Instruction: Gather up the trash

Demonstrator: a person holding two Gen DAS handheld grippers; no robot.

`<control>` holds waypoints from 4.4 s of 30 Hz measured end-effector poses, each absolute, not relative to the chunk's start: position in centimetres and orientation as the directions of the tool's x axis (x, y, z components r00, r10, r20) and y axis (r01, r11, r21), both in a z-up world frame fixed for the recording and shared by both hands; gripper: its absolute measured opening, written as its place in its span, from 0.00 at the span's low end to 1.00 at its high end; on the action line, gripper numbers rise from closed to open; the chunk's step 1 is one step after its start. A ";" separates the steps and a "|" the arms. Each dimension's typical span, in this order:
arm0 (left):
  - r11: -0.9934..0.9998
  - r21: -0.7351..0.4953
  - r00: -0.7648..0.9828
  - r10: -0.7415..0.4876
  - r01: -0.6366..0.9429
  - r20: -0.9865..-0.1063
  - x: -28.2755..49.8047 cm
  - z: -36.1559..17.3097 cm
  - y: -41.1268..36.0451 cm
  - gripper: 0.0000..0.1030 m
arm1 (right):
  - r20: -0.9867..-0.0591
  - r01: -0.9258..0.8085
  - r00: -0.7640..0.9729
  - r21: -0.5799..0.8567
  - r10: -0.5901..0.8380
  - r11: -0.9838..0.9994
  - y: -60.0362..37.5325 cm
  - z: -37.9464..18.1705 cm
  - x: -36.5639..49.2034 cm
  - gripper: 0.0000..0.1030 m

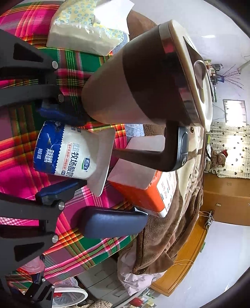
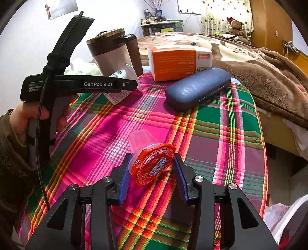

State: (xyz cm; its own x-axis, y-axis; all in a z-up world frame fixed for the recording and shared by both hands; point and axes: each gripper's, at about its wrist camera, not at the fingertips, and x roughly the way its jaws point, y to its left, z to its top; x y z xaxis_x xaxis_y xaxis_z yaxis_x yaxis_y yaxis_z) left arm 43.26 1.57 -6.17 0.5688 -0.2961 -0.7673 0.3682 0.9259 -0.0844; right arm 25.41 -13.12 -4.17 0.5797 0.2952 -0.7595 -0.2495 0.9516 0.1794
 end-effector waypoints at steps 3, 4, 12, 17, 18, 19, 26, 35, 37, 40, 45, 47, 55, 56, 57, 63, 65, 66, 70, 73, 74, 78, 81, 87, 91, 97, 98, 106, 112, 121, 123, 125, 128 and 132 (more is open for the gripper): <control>0.926 -0.082 0.569 -0.295 0.368 -0.767 42.9 -6.1 1.4 0.53 | -0.754 -0.243 0.586 0.185 0.296 0.952 -13.3 -4.1 25.1 0.42; 0.926 -0.080 0.571 -0.294 0.370 -0.767 42.7 -6.0 1.4 0.53 | -0.752 -0.242 0.589 0.186 0.297 0.952 -13.5 -4.0 24.9 0.42; 0.922 -0.075 0.592 -0.305 0.380 -0.746 40.0 -4.2 1.1 0.53 | -0.735 -0.204 0.614 0.204 0.287 0.958 -15.3 -3.4 24.5 0.42; 0.916 -0.079 0.600 -0.321 0.393 -0.733 37.5 -2.9 0.9 0.53 | -0.719 -0.181 0.636 0.215 0.280 0.960 -16.6 -2.4 23.2 0.42; 0.915 -0.079 0.600 -0.322 0.395 -0.732 37.0 -2.7 0.8 0.53 | -0.716 -0.177 0.641 0.214 0.277 0.961 -16.9 -2.2 22.8 0.42; 0.913 -0.076 0.602 -0.325 0.401 -0.730 36.2 -2.3 0.7 0.53 | -0.712 -0.173 0.647 0.213 0.274 0.962 -17.1 -2.0 22.4 0.42; 0.902 -0.083 0.619 -0.355 0.423 -0.700 31.7 -0.2 -0.1 0.53 | -0.682 -0.148 0.687 0.208 0.251 0.967 -18.5 -0.3 19.6 0.42; 0.886 -0.081 0.646 -0.393 0.457 -0.655 25.4 2.9 -2.2 0.53 | -0.643 -0.093 0.737 0.206 0.206 0.974 -21.5 1.4 15.7 0.42; 0.883 -0.079 0.646 -0.397 0.463 -0.653 24.2 3.2 -2.8 0.53 | -0.636 -0.074 0.747 0.208 0.193 0.975 -22.2 1.6 14.9 0.42; 0.875 -0.075 0.645 -0.409 0.479 -0.646 22.2 3.6 -3.7 0.53 | -0.621 -0.054 0.764 0.206 0.173 0.977 -23.3 2.1 13.5 0.42; 0.857 -0.072 0.637 -0.433 0.511 -0.638 19.4 3.9 -5.7 0.53 | -0.608 -0.001 0.783 0.210 0.131 0.978 -25.5 2.4 11.5 0.42; 0.850 -0.064 0.636 -0.439 0.523 -0.635 18.2 4.1 -6.8 0.53 | -0.607 0.017 0.786 0.207 0.115 0.978 -26.3 2.5 10.8 0.42; 0.797 -0.093 0.587 -0.514 0.597 -0.626 14.5 3.7 -11.5 0.53 | -0.606 0.119 0.795 0.185 0.018 0.975 -30.0 2.4 8.4 0.42; 0.792 -0.095 0.579 -0.518 0.604 -0.630 14.3 3.6 -12.0 0.53 | -0.608 0.137 0.794 0.178 -0.001 0.974 -30.6 2.3 8.3 0.42; 0.786 -0.099 0.571 -0.523 0.610 -0.632 14.0 3.4 -12.7 0.53 | -0.610 0.152 0.792 0.171 -0.017 0.973 -31.0 2.2 8.1 0.42; 0.747 -0.118 0.520 -0.557 0.655 -0.648 12.8 2.1 -16.5 0.53 | -0.633 0.220 0.771 0.166 -0.067 0.961 -33.8 1.4 7.4 0.42; 0.737 -0.115 0.509 -0.562 0.667 -0.652 12.4 1.7 -17.8 0.53 | -0.646 0.248 0.758 0.158 -0.089 0.956 -34.8 0.9 7.3 0.42; 0.733 -0.115 0.501 -0.562 0.671 -0.659 12.2 1.4 -18.5 0.53 | -0.651 0.254 0.754 0.157 -0.093 0.954 -35.2 0.7 7.1 0.42; 0.713 -0.104 0.476 -0.562 0.693 -0.676 11.5 0.1 -21.0 0.53 | -0.674 0.281 0.730 0.150 -0.110 0.948 -36.6 -0.2 6.9 0.42; 0.708 -0.115 0.457 -0.561 0.696 -0.690 11.3 -0.7 -22.4 0.53 | -0.691 0.291 0.714 0.146 -0.114 0.946 -37.5 -0.8 7.1 0.42; 0.706 -0.118 0.453 -0.563 0.698 -0.691 11.3 -0.9 -22.7 0.53 | -0.697 0.292 0.708 0.142 -0.114 0.946 -37.7 -1.1 7.2 0.42; 0.707 -0.116 0.443 -0.553 0.698 -0.706 11.4 -1.8 -24.1 0.53 | -0.713 0.297 0.691 0.129 -0.120 0.946 -38.3 -1.7 7.3 0.42; 0.714 -0.113 0.443 -0.542 0.691 -0.714 11.6 -2.3 -24.8 0.53 | -0.717 0.292 0.689 0.139 -0.108 0.946 -38.7 -1.8 7.3 0.42; 0.731 -0.111 0.446 -0.521 0.673 -0.728 12.2 -3.1 -25.2 0.68 | -0.727 0.275 0.678 0.110 -0.112 0.955 -38.6 -2.0 7.7 0.60; 0.733 -0.119 0.444 -0.524 0.670 -0.727 12.3 -3.3 -25.0 0.68 | -0.713 0.275 0.691 0.108 -0.118 0.955 -38.5 -1.7 7.2 0.63; 0.742 -0.118 0.458 -0.522 0.660 -0.720 12.1 -2.9 -24.5 0.68 | -0.695 0.284 0.707 0.107 -0.132 0.953 -38.2 -1.0 6.5 0.63; 0.741 -0.119 0.460 -0.525 0.660 -0.716 12.0 -2.7 -24.4 0.68 | -0.690 0.285 0.711 0.107 -0.135 0.953 -38.1 -0.9 6.4 0.63; 0.756 -0.121 0.493 -0.529 0.643 -0.691 10.7 -1.6 -23.0 0.68 | -0.653 0.286 0.743 0.109 -0.148 0.952 -37.2 0.2 5.0 0.63; 0.776 -0.127 0.522 -0.526 0.618 -0.671 9.6 -0.8 -21.4 0.68 | -0.618 0.297 0.766 0.097 -0.176 0.950 -36.0 1.1 3.4 0.63; 0.819 -0.080 0.603 -0.480 0.568 -0.637 6.6 0.3 -18.7 0.68 | -0.554 0.322 0.798 0.060 -0.237 0.945 -33.1 2.3 0.7 0.63; 0.826 -0.070 0.621 -0.473 0.559 -0.625 5.7 0.6 -18.2 0.68 | -0.543 0.331 0.801 0.054 -0.250 0.942 -32.5 2.4 0.1 0.63; 0.831 -0.068 0.632 -0.471 0.553 -0.616 5.0 0.7 -17.5 0.68 | -0.531 0.341 0.804 0.045 -0.267 0.939 -32.0 2.5 -0.5 0.63; 0.842 -0.051 0.652 -0.452 0.536 -0.609 3.8 0.8 -16.5 0.68 | -0.511 0.360 0.809 0.041 -0.290 0.932 -31.2 2.6 -1.5 0.63; 0.852 -0.034 0.674 -0.437 0.522 -0.595 2.4 0.9 -15.5 0.68 | -0.484 0.386 0.812 0.025 -0.327 0.922 -30.2 2.7 -2.7 0.63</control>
